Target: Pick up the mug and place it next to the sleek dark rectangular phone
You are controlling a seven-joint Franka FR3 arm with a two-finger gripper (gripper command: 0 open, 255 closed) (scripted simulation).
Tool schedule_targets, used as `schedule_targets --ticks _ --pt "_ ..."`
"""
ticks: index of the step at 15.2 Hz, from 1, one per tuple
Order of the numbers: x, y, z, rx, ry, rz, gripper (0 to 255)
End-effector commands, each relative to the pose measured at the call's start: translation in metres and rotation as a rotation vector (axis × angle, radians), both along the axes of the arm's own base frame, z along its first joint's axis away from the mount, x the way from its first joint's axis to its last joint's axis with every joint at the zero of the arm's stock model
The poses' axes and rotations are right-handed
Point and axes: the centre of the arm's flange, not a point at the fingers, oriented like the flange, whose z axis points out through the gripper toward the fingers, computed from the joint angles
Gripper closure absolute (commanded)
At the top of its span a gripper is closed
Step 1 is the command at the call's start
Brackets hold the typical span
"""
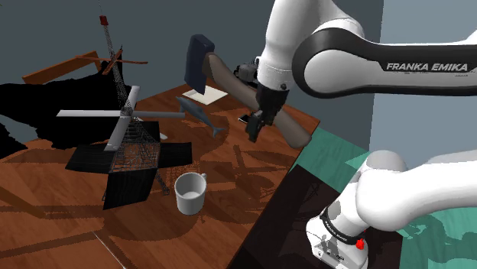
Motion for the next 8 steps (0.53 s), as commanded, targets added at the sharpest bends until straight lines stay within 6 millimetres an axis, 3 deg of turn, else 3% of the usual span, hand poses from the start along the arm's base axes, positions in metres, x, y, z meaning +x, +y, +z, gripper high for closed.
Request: schedule_targets --ticks 1,8 --pt "0.005 0.024 -0.012 0.003 -0.001 -0.002 0" --pt "0.021 0.104 -0.053 0.009 0.000 -0.004 0"
